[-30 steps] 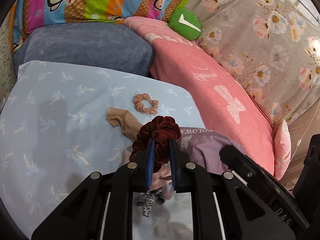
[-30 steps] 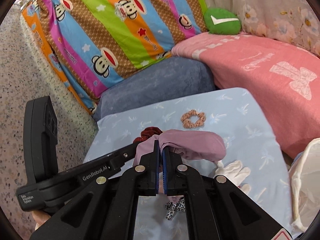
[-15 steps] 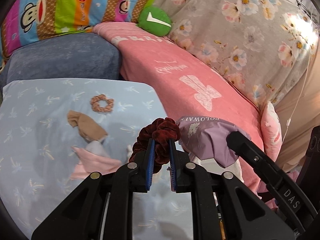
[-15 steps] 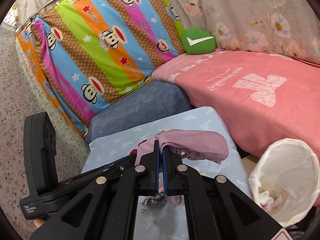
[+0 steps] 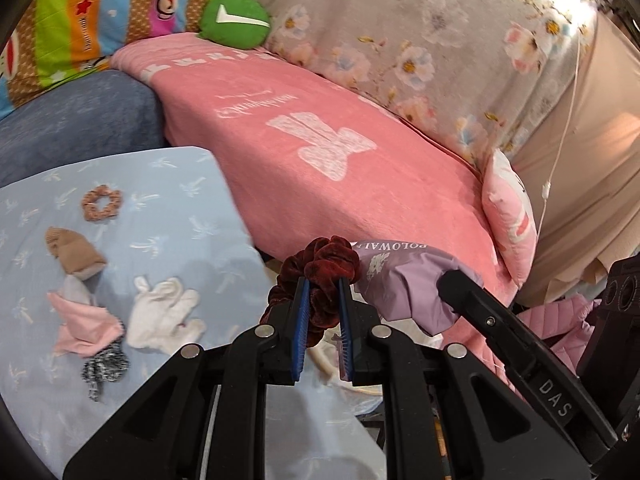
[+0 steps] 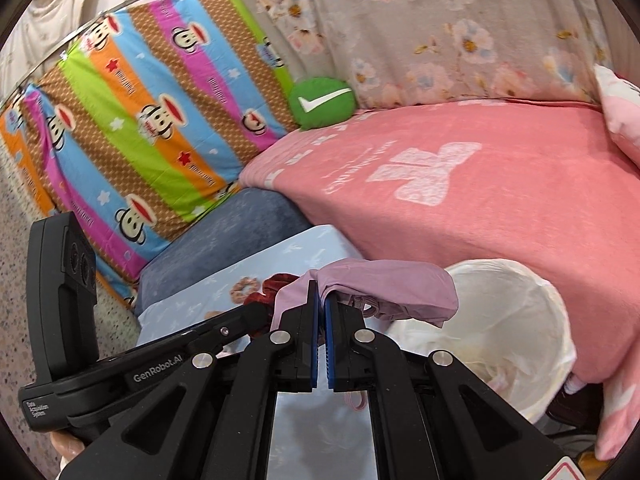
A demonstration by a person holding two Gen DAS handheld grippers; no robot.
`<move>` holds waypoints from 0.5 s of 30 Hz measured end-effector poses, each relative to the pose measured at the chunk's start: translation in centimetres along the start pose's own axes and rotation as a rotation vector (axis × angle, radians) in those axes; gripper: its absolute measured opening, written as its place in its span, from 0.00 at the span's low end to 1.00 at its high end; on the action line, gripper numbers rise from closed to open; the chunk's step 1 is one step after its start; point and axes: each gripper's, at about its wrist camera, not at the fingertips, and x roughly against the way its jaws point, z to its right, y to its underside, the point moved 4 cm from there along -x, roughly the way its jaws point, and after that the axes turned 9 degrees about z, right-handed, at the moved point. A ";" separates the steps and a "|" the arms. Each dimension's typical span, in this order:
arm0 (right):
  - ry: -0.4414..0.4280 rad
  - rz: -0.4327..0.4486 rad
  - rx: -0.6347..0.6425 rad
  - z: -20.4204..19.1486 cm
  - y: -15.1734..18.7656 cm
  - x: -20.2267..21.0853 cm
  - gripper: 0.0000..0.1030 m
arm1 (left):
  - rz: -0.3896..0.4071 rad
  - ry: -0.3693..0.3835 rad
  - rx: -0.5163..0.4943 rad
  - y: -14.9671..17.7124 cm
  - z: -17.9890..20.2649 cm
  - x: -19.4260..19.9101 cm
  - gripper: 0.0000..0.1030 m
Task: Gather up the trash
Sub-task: 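Carry both items over the white bin and open both grippers to drop them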
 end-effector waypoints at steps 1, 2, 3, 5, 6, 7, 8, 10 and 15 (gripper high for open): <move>0.013 0.003 -0.009 0.8 0.0 0.2 0.03 | -0.008 0.007 -0.008 0.2 0.7 -0.4 0.14; 0.022 0.005 -0.016 1.5 0.0 0.4 0.03 | -0.016 0.015 -0.017 0.4 1.4 -0.8 0.14; 0.035 0.008 -0.024 2.3 0.0 0.6 0.03 | -0.023 0.022 -0.025 0.5 2.0 -1.2 0.14; 0.057 0.014 -0.030 3.5 0.0 0.9 0.03 | -0.035 0.032 -0.039 0.8 3.0 -1.8 0.14; 0.071 0.016 -0.035 4.2 0.0 1.0 0.03 | -0.044 0.040 -0.047 1.0 3.6 -2.2 0.14; 0.081 0.017 -0.040 4.8 0.0 1.1 0.03 | -0.051 0.045 -0.053 1.1 4.0 -2.5 0.14; 0.086 0.018 -0.045 5.2 0.1 1.2 0.03 | -0.057 0.049 -0.057 1.3 4.3 -2.7 0.14; 0.102 0.017 -0.056 6.3 0.2 1.2 0.03 | -0.069 0.060 -0.070 1.5 5.2 -3.3 0.15; 0.132 0.001 -0.077 8.8 0.9 1.2 0.03 | -0.097 0.075 -0.081 2.2 6.5 -4.5 0.17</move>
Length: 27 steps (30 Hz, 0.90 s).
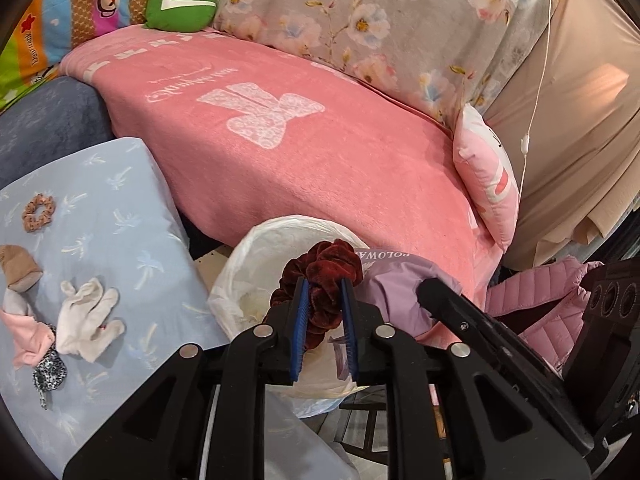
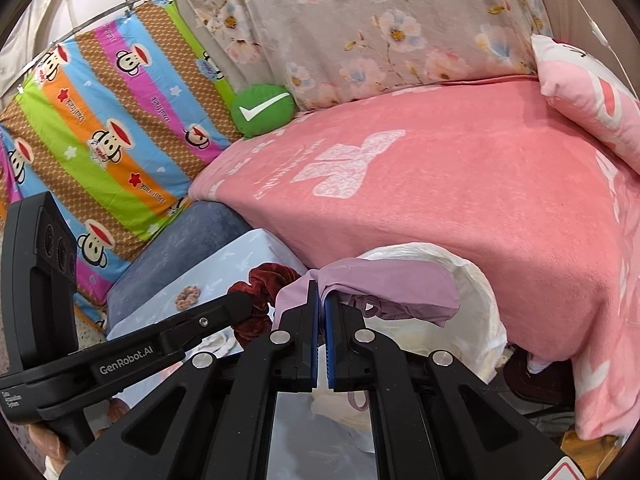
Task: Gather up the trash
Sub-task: 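Carry both items over the white bin and open both grippers to drop them, then move both grippers back over the remaining items on the table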
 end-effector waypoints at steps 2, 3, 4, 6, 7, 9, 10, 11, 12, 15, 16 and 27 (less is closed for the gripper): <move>0.008 -0.009 -0.010 0.6 0.2 -0.2 0.03 | -0.003 0.002 0.010 0.2 0.2 -0.4 0.21; 0.010 -0.014 -0.017 1.0 0.3 -0.4 0.04 | -0.003 0.004 0.012 0.2 0.3 -0.5 0.23; 0.010 -0.016 -0.022 1.2 0.3 -0.5 0.05 | -0.002 0.007 0.012 0.2 0.4 -0.6 0.29; 0.019 -0.012 -0.027 1.5 0.3 -0.6 0.09 | 0.007 -0.004 0.015 0.2 0.4 -0.6 0.46; 0.021 -0.008 -0.029 1.6 0.2 -0.6 0.10 | 0.018 -0.015 0.016 0.1 0.3 -0.5 0.58; 0.019 -0.011 -0.031 1.7 0.2 -0.8 0.10 | 0.041 -0.028 0.019 0.0 0.2 -0.2 0.65; 0.020 -0.012 -0.030 1.7 0.2 -0.9 0.11 | 0.044 -0.033 0.017 -0.1 0.1 -0.1 0.66; 0.020 -0.013 -0.030 1.7 0.3 -0.9 0.12 | 0.045 -0.041 0.015 -0.1 -0.1 0.0 0.66; 0.019 -0.014 -0.030 1.7 0.3 -0.9 0.14 | 0.047 -0.052 0.014 -0.1 -0.2 0.0 0.66; 0.015 -0.015 -0.025 1.5 0.5 -1.0 0.18 | 0.056 -0.077 0.014 -0.1 -0.8 0.2 0.66; 0.014 -0.014 -0.021 1.3 0.6 -1.0 0.21 | 0.056 -0.081 0.016 -0.1 -1.0 0.2 0.66; -0.002 -0.025 0.004 -0.1 0.9 -1.4 0.25 | 0.070 -0.122 0.009 0.4 -1.9 0.9 0.66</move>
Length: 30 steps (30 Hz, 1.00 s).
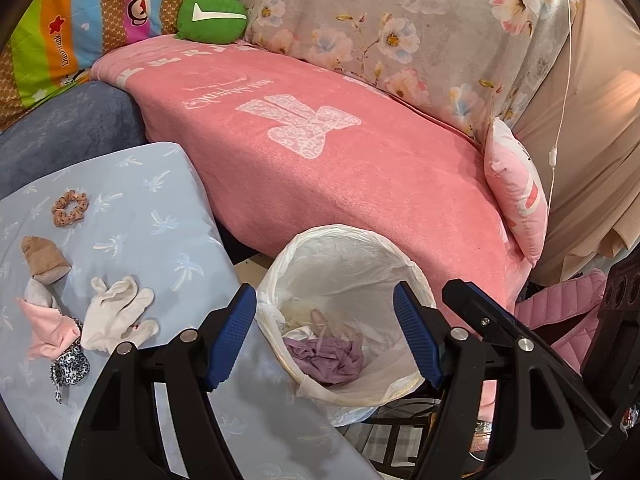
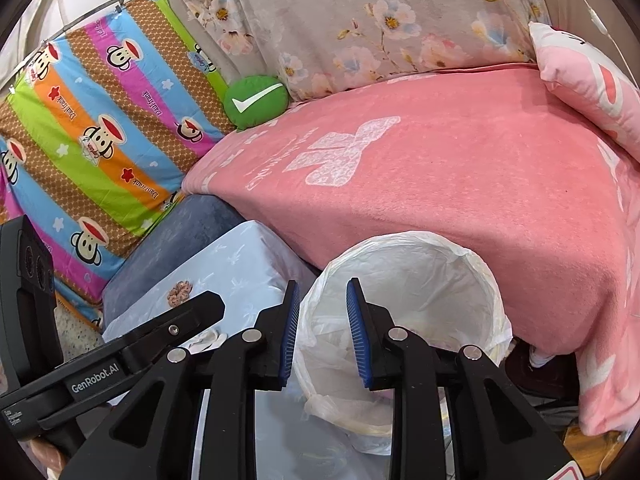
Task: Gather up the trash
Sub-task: 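Move both grippers back over the remaining items on the table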
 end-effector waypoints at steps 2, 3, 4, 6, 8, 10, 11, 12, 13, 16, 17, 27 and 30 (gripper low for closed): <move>-0.002 -0.003 0.008 -0.3 0.1 -0.1 0.25 | 0.002 -0.004 0.004 0.0 -0.3 0.1 0.66; -0.004 -0.006 0.011 -0.5 0.2 -0.1 0.25 | 0.004 -0.007 0.007 0.0 -0.4 0.2 0.66; -0.006 -0.008 0.014 -0.7 0.2 -0.2 0.25 | 0.006 -0.009 0.009 0.1 -0.6 0.2 0.66; -0.007 -0.013 0.021 -1.0 0.3 -0.3 0.25 | 0.009 -0.013 0.012 0.1 -1.0 0.4 0.66; -0.010 -0.017 0.028 -1.2 0.4 -0.4 0.25 | 0.013 -0.020 0.015 0.2 -1.2 0.5 0.66; -0.013 -0.021 0.036 -1.5 0.5 -0.4 0.26 | 0.016 -0.026 0.022 0.2 -1.7 0.7 0.66; -0.014 -0.023 0.039 -1.7 0.6 -0.5 0.27 | 0.016 -0.028 0.025 0.3 -1.9 0.8 0.66; -0.016 -0.024 0.043 -1.9 0.7 -0.5 0.29 | 0.016 -0.030 0.028 0.4 -2.1 0.9 0.66; -0.019 -0.026 0.046 -2.1 0.8 -0.5 0.29 | 0.017 -0.034 0.029 0.4 -2.3 1.0 0.66; -0.026 -0.037 0.056 -2.7 1.2 -0.6 0.29 | 0.019 -0.045 0.035 0.6 -2.9 1.3 0.66; -0.028 -0.041 0.061 -3.0 1.4 -0.7 0.30 | 0.018 -0.049 0.038 0.7 -3.2 1.4 0.66; -0.054 -0.088 0.099 -5.6 3.8 -1.4 0.36 | 0.017 -0.141 0.064 1.9 -7.0 2.6 0.66; -0.067 -0.105 0.114 -6.7 4.5 -1.7 0.39 | 0.010 -0.171 0.082 2.4 -8.6 3.0 0.67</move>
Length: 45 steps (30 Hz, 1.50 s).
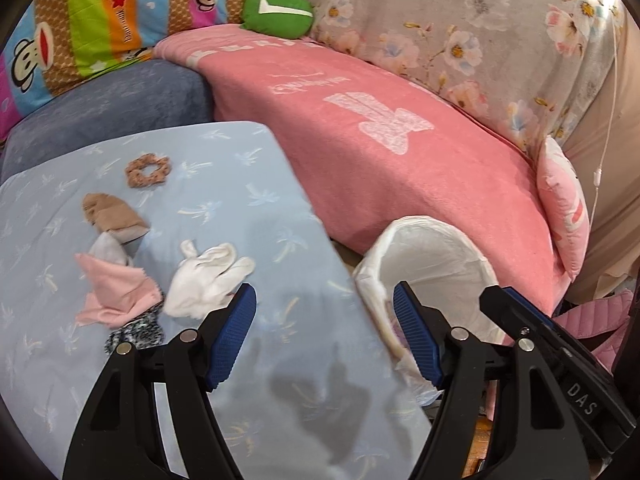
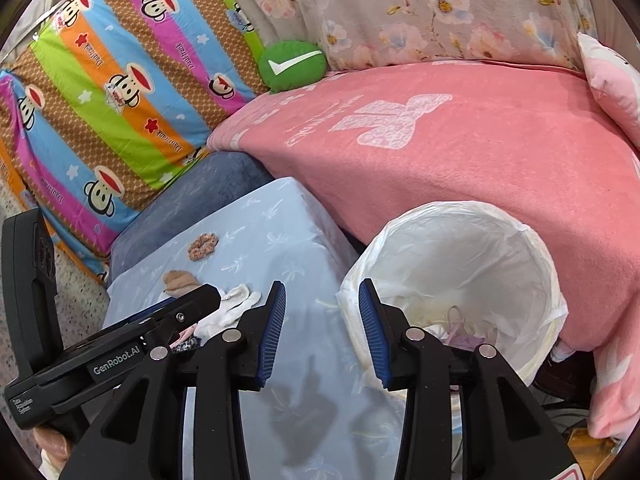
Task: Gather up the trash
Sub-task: 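Move both grippers back over the remaining items on the table, then grasp the leopard-print scrunchie with the left gripper while the right gripper grasps the pink cloth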
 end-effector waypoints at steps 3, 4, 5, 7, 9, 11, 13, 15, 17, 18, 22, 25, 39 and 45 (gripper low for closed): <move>-0.014 -0.015 0.018 -1.1 0.6 -0.4 0.42 | 0.010 -0.048 0.016 0.4 -2.0 0.4 0.73; -0.018 -0.021 0.025 -1.5 0.8 -0.6 0.43 | 0.011 -0.061 0.018 0.5 -2.5 0.5 0.74; -0.022 -0.027 0.032 -1.9 1.0 -0.8 0.43 | 0.010 -0.075 0.022 0.6 -3.2 0.7 0.74; -0.034 -0.041 0.044 -2.8 1.5 -1.1 0.43 | 0.007 -0.098 0.033 1.0 -4.5 0.9 0.74; -0.044 -0.053 0.058 -3.8 2.0 -1.5 0.44 | 0.000 -0.123 0.051 1.3 -5.9 1.0 0.75; -0.053 -0.066 0.068 -4.6 2.5 -1.8 0.44 | -0.006 -0.149 0.063 1.7 -7.2 1.0 0.77; -0.060 -0.076 0.079 -5.4 2.9 -2.2 0.44 | -0.014 -0.170 0.069 2.2 -8.4 1.2 0.77; -0.067 -0.087 0.093 -6.3 3.4 -2.6 0.44 | -0.022 -0.186 0.086 2.9 -9.7 1.3 0.77; -0.075 -0.099 0.104 -7.2 3.9 -3.0 0.44 | -0.033 -0.196 0.104 3.5 -10.9 1.4 0.77; -0.079 -0.107 0.110 -7.6 4.1 -3.3 0.44 | -0.040 -0.202 0.112 3.8 -11.5 1.4 0.77; -0.094 -0.132 0.128 -9.0 5.0 -4.3 0.44 | -0.063 -0.221 0.133 4.8 -13.3 1.1 0.77; -0.104 -0.148 0.147 -10.1 5.7 -4.9 0.44 | -0.079 -0.231 0.161 5.3 -14.5 0.6 0.77; -0.137 -0.198 0.211 -15.1 6.9 -8.5 0.44 | -0.174 -0.148 0.264 6.7 -17.4 -1.4 0.17; -0.168 -0.224 0.226 -17.5 7.7 -10.5 0.44 | -0.164 -0.139 0.284 7.0 -18.6 0.4 0.04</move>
